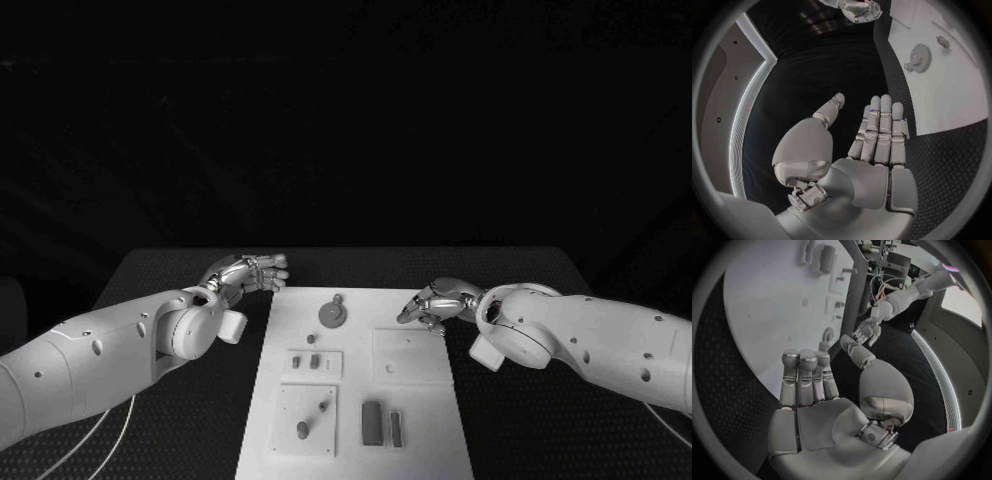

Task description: Assemble the parts on the task board

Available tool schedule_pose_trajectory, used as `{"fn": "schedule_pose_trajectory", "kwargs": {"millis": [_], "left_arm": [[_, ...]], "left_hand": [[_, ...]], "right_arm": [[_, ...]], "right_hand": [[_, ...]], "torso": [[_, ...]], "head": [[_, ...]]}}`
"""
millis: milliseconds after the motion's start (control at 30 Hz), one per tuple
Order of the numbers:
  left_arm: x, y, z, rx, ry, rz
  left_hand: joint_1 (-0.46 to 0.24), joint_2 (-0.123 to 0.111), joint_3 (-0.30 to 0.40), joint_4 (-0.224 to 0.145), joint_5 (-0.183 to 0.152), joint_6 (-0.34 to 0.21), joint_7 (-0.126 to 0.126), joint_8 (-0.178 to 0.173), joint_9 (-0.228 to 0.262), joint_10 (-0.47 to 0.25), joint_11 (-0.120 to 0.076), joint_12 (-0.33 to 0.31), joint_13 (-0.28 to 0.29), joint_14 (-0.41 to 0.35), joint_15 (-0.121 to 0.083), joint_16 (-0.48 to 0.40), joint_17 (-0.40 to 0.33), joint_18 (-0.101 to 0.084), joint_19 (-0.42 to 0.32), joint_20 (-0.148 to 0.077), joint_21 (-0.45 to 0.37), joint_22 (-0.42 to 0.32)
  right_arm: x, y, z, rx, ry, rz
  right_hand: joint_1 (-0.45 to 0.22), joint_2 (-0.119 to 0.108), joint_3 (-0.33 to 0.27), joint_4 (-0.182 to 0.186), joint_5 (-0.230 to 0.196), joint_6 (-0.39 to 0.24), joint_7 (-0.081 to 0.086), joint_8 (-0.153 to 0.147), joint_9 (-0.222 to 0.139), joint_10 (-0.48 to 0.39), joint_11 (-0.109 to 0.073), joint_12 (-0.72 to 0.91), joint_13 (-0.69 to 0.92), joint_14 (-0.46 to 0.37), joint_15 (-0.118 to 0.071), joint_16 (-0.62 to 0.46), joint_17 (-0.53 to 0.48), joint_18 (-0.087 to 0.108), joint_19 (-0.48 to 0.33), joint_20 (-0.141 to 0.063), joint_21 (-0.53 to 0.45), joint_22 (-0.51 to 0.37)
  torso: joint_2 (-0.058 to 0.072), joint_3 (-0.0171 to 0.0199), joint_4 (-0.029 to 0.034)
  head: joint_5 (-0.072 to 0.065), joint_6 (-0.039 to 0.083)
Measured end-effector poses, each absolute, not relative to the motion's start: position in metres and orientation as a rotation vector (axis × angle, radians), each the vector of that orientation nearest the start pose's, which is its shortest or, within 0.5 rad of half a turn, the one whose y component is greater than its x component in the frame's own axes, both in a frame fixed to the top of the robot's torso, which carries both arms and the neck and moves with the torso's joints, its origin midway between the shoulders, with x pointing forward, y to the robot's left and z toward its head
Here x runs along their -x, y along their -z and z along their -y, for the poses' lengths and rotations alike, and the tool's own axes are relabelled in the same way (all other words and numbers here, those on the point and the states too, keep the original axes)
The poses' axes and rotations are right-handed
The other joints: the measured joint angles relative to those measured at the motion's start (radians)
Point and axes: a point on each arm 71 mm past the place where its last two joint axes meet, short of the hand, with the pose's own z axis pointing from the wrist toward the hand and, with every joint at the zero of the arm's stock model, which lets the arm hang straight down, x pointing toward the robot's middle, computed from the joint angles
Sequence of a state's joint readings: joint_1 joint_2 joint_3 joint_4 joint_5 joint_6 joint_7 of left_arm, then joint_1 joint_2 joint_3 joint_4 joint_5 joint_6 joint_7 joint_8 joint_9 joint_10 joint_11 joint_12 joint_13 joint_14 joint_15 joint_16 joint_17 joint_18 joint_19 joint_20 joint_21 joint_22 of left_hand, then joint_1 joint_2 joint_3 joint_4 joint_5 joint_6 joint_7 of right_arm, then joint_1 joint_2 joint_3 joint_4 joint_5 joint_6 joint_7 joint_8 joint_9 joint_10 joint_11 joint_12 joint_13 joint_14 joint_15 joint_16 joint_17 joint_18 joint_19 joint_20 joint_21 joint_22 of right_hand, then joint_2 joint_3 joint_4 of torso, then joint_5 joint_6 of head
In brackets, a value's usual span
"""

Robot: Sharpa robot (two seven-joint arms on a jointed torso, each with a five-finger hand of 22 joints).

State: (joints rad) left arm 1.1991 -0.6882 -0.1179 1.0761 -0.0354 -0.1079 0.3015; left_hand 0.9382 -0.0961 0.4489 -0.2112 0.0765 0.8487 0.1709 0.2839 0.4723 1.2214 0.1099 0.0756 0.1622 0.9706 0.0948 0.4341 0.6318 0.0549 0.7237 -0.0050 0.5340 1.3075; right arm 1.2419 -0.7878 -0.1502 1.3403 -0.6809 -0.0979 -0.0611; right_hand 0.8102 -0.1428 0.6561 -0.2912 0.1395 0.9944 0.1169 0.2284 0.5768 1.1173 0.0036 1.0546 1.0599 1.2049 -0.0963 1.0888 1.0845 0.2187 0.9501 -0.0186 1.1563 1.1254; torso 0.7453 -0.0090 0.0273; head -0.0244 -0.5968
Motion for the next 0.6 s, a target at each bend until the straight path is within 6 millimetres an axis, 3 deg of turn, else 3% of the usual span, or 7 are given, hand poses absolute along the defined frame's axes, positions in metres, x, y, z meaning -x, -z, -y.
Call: {"fn": "schedule_pose_trajectory", "kwargs": {"millis": [100, 200, 267, 333, 467, 600], "left_arm": [[-0.553, 0.233, -0.263, 1.145, 1.335, -1.538], [-0.56, 0.228, -0.263, 1.136, 1.328, -1.52], [-0.566, 0.223, -0.261, 1.128, 1.326, -1.507], [-0.57, 0.222, -0.259, 1.125, 1.323, -1.5], [-0.576, 0.217, -0.26, 1.119, 1.312, -1.485], [-0.58, 0.217, -0.259, 1.119, 1.304, -1.479]], "left_hand": [[0.0, 0.0, 0.0, 0.0, 0.0, 0.001, -0.008, 0.005, 0.0, -0.003, 0.003, -0.004, -0.002, 0.004, -0.004, 0.0, 0.002, 0.0, 0.0, 0.0, 0.0, 0.0], [0.005, 0.005, 0.003, -0.003, 0.0, 0.003, -0.01, 0.006, 0.0, -0.018, 0.003, -0.006, -0.006, 0.004, -0.004, -0.005, 0.002, 0.0, 0.0, 0.0, 0.0, 0.0], [0.005, 0.005, 0.003, -0.003, 0.0, 0.0, -0.014, 0.006, -0.002, -0.029, 0.003, -0.006, -0.009, 0.003, -0.003, -0.016, 0.002, -0.001, 0.0, 0.0, 0.0, 0.0], [0.005, 0.005, 0.006, -0.006, 0.0, -0.001, -0.014, 0.006, -0.004, -0.046, 0.003, -0.006, -0.014, -0.013, 0.003, -0.032, 0.0, -0.001, -0.018, 0.003, -0.005, 0.0], [0.005, 0.005, 0.009, -0.009, 0.0, -0.017, -0.023, 0.006, -0.01, -0.088, 0.004, -0.006, -0.031, -0.057, 0.016, -0.076, -0.011, -0.001, -0.066, 0.016, -0.04, 0.0], [0.005, 0.005, 0.012, -0.012, 0.0, -0.051, -0.03, -0.009, -0.017, -0.15, 0.004, -0.006, -0.057, -0.134, 0.039, -0.139, -0.036, -0.017, -0.118, 0.037, -0.084, 0.0]], "right_arm": [[-0.528, 0.229, 0.232, -0.623, -0.979, -1.965], [-0.548, 0.225, 0.231, -0.675, -1.017, -1.889], [-0.56, 0.223, 0.234, -0.718, -1.037, -1.834], [-0.57, 0.226, 0.243, -0.769, -1.041, -1.784], [-0.58, 0.233, 0.254, -0.846, -1.049, -1.713], [-0.584, 0.236, 0.254, -0.901, -1.086, -1.656]], "right_hand": [[0.015, 0.015, -0.014, 0.0, 0.041, -0.024, 0.011, -0.008, 0.001, -0.076, 0.017, -0.087, -0.068, -0.077, 0.024, -0.093, -0.06, 0.014, -0.091, 0.038, -0.082, -0.031], [0.029, 0.029, -0.016, 0.0, 0.05, -0.044, 0.03, -0.012, 0.003, -0.163, 0.039, -0.209, -0.178, -0.182, 0.071, -0.222, -0.144, 0.016, -0.203, 0.082, -0.189, -0.081], [0.033, 0.033, -0.016, 0.0, 0.05, -0.066, 0.049, -0.015, 0.003, -0.215, 0.065, -0.318, -0.285, -0.251, 0.122, -0.336, -0.222, -0.006, -0.281, 0.112, -0.275, -0.125], [0.045, 0.045, -0.016, 0.0, 0.05, -0.088, 0.053, -0.015, 0.004, -0.239, 0.094, -0.431, -0.411, -0.288, 0.163, -0.452, -0.304, -0.028, -0.34, 0.14, -0.354, -0.172], [0.057, 0.057, -0.032, 0.002, 0.038, -0.122, 0.047, -0.02, -0.008, -0.235, 0.125, -0.6, -0.617, -0.33, 0.207, -0.618, -0.422, -0.034, -0.405, 0.178, -0.458, -0.235], [0.057, 0.057, -0.065, 0.004, 0.012, -0.141, 0.04, -0.026, -0.021, -0.233, 0.131, -0.674, -0.712, -0.361, 0.233, -0.692, -0.479, -0.049, -0.449, 0.197, -0.518, -0.27]], "torso": [[-0.006, -0.0012, -0.0023], [-0.014, -0.0025, -0.0049], [-0.02, -0.0032, -0.0058], [-0.026, -0.0043, -0.0062], [-0.037, -0.0054, -0.0069], [-0.043, -0.0055, -0.0081]], "head": [[0.0, 0.03], [-0.002, 0.061], [-0.002, 0.079], [-0.001, 0.094], [0.008, 0.113], [0.017, 0.122]]}}
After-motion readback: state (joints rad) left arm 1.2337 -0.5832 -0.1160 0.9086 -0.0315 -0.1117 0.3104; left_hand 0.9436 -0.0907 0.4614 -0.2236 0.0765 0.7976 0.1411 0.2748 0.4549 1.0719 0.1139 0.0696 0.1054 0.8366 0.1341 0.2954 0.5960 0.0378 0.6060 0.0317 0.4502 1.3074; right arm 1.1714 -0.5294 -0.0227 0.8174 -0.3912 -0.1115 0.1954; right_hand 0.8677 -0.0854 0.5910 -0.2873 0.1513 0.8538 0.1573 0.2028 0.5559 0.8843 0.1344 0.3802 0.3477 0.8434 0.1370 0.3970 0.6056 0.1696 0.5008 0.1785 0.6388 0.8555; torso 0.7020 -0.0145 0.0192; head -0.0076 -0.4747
